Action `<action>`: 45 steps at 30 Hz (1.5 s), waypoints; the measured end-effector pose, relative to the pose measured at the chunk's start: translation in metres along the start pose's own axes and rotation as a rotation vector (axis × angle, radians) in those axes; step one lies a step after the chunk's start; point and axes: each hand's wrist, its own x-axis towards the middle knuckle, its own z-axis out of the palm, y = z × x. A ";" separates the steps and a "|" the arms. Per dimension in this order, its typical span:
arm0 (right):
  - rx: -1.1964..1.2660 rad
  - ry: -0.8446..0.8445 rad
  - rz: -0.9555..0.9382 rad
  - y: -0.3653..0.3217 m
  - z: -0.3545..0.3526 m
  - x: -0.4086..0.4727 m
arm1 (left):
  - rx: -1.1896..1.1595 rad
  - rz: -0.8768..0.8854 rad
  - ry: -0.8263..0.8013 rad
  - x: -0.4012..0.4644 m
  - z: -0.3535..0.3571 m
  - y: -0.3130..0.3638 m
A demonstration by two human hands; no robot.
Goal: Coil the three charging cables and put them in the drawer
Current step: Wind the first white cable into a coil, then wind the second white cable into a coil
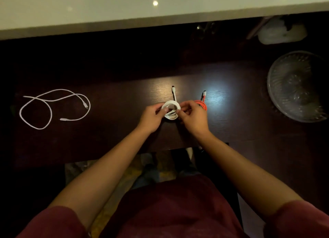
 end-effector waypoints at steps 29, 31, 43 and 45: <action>-0.420 0.120 -0.096 -0.010 -0.014 -0.004 | 0.471 0.265 0.181 -0.001 -0.016 -0.015; -0.398 0.130 -0.193 -0.013 -0.019 -0.003 | 0.461 0.325 0.238 -0.007 -0.027 -0.015; -0.451 -0.075 -0.729 -0.078 0.005 0.012 | 0.624 0.293 0.729 -0.092 -0.124 -0.032; -0.518 -0.121 -0.812 -0.089 0.013 0.015 | 0.685 0.205 0.829 -0.111 -0.135 -0.037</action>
